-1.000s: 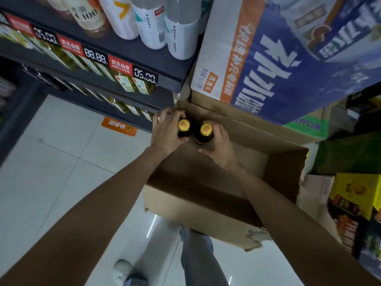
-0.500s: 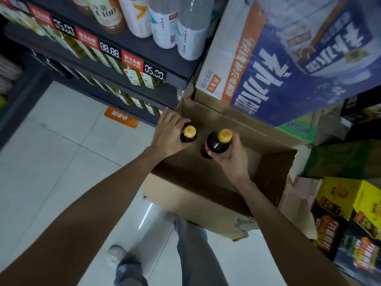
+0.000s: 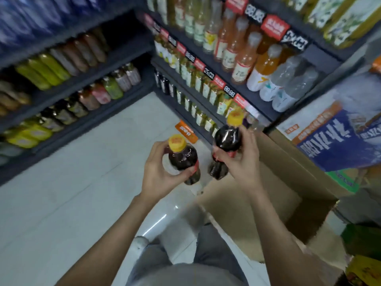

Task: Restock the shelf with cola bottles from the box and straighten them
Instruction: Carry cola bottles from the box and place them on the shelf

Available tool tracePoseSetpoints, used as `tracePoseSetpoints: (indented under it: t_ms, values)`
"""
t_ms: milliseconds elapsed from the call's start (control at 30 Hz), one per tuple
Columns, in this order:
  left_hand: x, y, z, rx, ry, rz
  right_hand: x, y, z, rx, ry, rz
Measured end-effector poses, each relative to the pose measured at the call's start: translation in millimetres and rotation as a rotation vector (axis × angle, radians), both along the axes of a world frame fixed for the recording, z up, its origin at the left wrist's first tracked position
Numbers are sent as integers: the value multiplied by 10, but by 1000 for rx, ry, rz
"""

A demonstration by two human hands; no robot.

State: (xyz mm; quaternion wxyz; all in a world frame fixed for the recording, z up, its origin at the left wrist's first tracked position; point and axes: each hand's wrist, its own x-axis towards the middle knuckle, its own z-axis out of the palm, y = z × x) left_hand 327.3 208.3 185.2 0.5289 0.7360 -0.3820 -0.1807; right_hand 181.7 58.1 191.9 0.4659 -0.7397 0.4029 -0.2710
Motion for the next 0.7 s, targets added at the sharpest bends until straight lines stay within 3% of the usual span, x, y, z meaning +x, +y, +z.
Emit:
tracePoseSetpoints:
  t_ms: [233, 400, 700]
  values:
    - [1120, 2062, 438, -134, 140, 448, 1758, 1698, 142, 165, -182, 208]
    - [1804, 3400, 668, -269, 163, 667, 2902, 2901, 154, 233, -159, 413]
    - [3147, 5138, 748, -165, -28, 1042, 4738, 4343, 343, 246, -141, 795]
